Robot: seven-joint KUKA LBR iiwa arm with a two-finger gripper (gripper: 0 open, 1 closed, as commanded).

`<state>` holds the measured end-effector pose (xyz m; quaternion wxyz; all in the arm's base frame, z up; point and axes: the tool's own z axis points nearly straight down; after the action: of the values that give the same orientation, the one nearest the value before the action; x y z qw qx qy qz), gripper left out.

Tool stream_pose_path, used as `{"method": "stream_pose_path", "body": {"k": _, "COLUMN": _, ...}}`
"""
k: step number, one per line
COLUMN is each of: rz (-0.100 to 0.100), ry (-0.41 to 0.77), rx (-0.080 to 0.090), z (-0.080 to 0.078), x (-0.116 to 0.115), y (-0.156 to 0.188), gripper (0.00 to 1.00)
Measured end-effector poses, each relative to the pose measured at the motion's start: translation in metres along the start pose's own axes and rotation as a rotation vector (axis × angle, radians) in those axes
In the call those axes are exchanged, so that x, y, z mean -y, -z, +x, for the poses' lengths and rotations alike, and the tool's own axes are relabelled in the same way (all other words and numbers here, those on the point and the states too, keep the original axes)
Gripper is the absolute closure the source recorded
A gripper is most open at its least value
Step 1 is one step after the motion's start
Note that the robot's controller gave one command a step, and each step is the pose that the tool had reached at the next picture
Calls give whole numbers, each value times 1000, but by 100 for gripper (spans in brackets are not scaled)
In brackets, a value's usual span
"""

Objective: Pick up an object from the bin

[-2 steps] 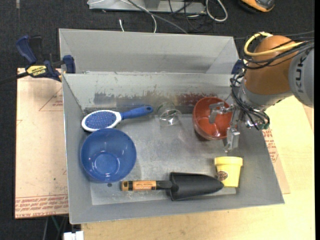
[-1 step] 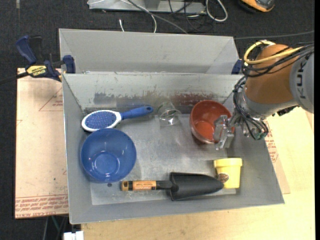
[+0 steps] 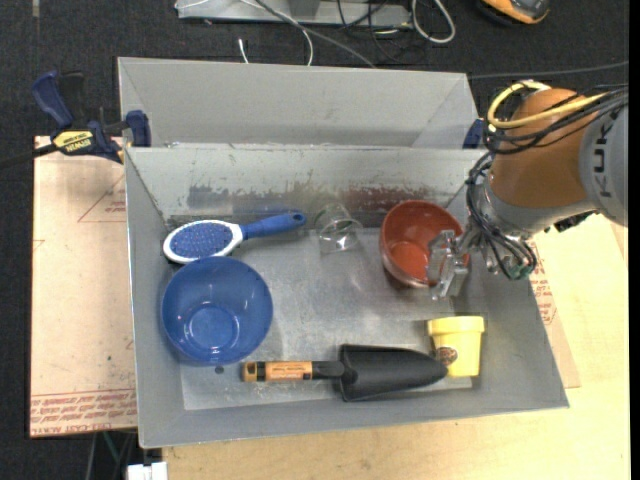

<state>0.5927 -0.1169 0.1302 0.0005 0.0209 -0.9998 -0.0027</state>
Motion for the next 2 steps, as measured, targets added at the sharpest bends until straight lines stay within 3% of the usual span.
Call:
{"method": "stream_pose_path", "body": {"k": 1, "rz": 1, "ry": 7, "rx": 8, "z": 21, "x": -19, "y": 83, "gripper": 100}}
{"method": "stream_pose_path", "body": {"k": 2, "rz": 1, "ry": -4, "rx": 3, "z": -5, "x": -8, "y": 158, "gripper": 100}}
